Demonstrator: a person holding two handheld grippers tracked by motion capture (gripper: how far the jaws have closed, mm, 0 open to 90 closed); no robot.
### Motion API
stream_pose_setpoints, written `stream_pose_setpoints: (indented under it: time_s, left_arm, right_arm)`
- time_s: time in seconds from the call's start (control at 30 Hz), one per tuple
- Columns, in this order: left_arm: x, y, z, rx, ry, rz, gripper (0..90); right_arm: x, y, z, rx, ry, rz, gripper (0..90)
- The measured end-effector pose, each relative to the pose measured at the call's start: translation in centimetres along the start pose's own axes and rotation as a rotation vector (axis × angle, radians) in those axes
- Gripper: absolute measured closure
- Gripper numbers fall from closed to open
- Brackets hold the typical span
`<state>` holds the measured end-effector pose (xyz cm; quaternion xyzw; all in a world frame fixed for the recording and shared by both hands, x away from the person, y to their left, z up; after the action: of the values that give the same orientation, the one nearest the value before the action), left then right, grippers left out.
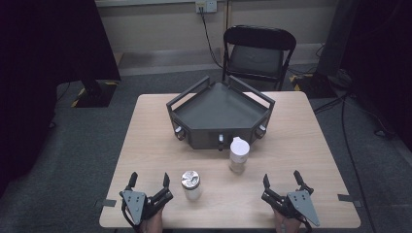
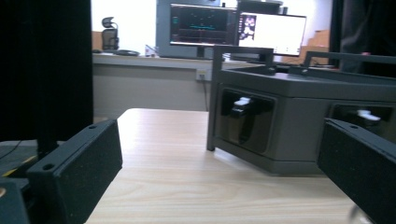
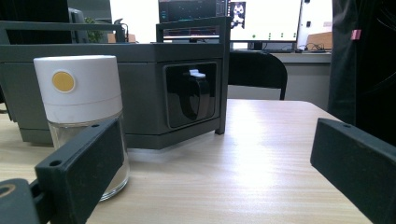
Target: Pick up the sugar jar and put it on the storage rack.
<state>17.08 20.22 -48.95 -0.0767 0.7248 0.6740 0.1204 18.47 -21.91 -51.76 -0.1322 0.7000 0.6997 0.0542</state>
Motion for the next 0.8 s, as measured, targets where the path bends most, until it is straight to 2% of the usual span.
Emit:
stream_pose_setpoints:
  time_s: [0.2,0.3,0.47,0.6,0.73,0.8]
  left_arm:
    - [0.3,0.6,-0.6,-0.01,0.003,-0.041,0.0]
    - [0.4,0.7,-0.9,-0.017,-0.015,-0.063,0.0]
    - [0.3,1.2,-1.3,-0.011,-0.04,-0.057,0.0]
    - [0.2,1.4,-1.7,0.008,-0.079,-0.054,0.0]
    - [-0.2,1.4,-1.6,0.067,-0.127,-0.037,0.0]
    - [-0.4,1.3,-1.7,0.08,-0.145,-0.027,0.0]
  right_arm:
    - [0.0,0.0,0.1,0.001,-0.005,0.001,1.5]
    - [0.0,0.0,0.1,0.001,-0.005,0.001,1.5]
    - [0.0,0.0,0.1,0.002,-0.005,0.001,1.5]
    - [0.0,0.0,0.1,0.001,-0.005,0.001,1.5]
    - [0.0,0.0,0.1,0.001,-0.006,0.001,1.5]
    - [0.0,0.0,0.1,0.001,-0.006,0.001,1.5]
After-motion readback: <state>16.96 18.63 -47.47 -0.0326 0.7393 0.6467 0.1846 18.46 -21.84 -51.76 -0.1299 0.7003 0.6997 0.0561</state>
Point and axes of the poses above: each handheld gripper's, and its own axes: x roughly backward along the jaws, y roughly out of its top, z roughly to its left, the point moved 5 cm from there along -x, roughly forward along the jaws, and after that the axes turned 13 degrees about -z, right-handed, at the moved point
